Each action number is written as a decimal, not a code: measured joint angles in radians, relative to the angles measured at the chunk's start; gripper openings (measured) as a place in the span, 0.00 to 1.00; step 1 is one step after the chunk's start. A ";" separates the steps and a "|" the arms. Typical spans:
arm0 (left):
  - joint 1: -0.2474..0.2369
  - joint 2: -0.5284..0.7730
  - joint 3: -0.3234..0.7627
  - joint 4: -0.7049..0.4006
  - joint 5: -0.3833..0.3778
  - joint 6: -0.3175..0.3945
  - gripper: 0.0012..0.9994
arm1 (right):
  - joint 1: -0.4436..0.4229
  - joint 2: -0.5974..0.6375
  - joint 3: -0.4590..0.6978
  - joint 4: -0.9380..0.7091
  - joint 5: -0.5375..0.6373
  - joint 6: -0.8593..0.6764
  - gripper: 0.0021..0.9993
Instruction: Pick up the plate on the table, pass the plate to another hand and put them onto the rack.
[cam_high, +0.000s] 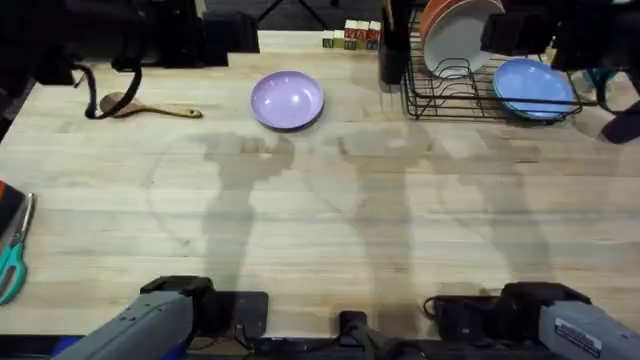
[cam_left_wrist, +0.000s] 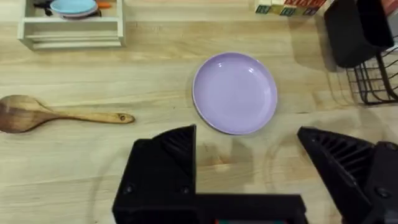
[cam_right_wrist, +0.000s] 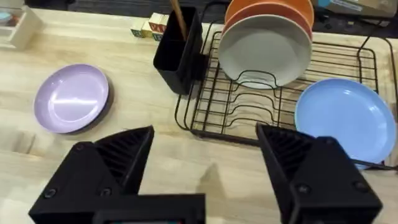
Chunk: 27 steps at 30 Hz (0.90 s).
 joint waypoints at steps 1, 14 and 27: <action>0.000 0.006 0.000 0.000 0.000 0.000 0.99 | 0.000 0.000 0.000 0.001 0.000 0.000 1.00; 0.000 0.161 0.001 0.067 -0.076 0.000 0.99 | 0.000 0.000 0.000 0.005 0.000 0.000 1.00; 0.000 0.330 0.001 0.120 -0.084 0.000 0.99 | 0.000 0.000 0.000 0.005 0.000 0.000 1.00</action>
